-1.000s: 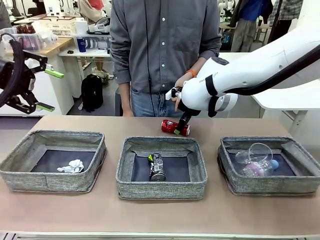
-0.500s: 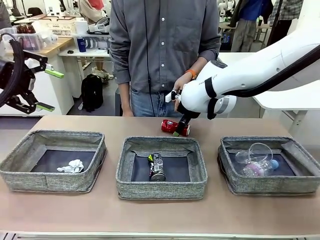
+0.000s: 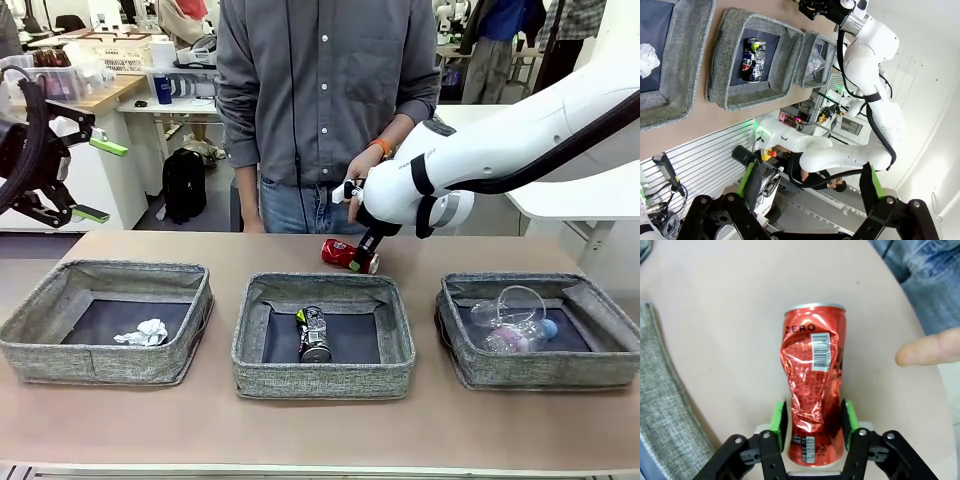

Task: Sort the waste into the appropriate baskets.
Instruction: Pick up the waste item pointed out by the person, then place the picked waste into the Fabric basket indicated by the person.

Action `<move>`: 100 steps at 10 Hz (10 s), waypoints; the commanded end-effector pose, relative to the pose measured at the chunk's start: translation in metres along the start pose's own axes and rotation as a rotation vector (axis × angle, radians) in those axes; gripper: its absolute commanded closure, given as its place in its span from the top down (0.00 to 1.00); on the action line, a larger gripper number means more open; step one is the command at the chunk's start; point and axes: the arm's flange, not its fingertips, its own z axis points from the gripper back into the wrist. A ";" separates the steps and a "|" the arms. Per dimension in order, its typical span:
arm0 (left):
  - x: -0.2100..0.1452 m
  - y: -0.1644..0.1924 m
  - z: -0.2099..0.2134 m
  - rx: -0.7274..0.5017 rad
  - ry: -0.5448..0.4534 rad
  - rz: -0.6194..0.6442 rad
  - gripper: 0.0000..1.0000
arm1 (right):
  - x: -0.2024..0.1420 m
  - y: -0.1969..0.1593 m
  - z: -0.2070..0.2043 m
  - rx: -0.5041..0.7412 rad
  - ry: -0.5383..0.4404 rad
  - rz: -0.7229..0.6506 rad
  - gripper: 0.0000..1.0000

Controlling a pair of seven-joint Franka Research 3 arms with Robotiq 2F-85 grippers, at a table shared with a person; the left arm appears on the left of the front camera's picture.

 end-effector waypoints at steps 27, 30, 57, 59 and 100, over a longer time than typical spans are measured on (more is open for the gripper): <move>-0.001 -0.002 0.000 -0.011 -0.007 -0.005 1.00 | 0.129 0.281 0.401 -0.031 0.254 -0.666 0.33; -0.001 -0.002 0.000 -0.011 -0.007 -0.005 1.00 | 0.141 0.320 0.413 -0.146 0.186 -0.661 0.33; -0.001 -0.002 0.000 -0.011 -0.007 -0.005 1.00 | 0.144 0.315 0.450 -0.139 0.182 -0.641 0.33; -0.001 -0.002 0.000 -0.011 -0.007 -0.005 1.00 | 0.144 0.315 0.450 -0.139 0.182 -0.641 0.33; -0.001 -0.002 0.000 -0.011 -0.007 -0.005 1.00 | 0.027 0.265 0.141 0.082 0.229 -0.734 1.00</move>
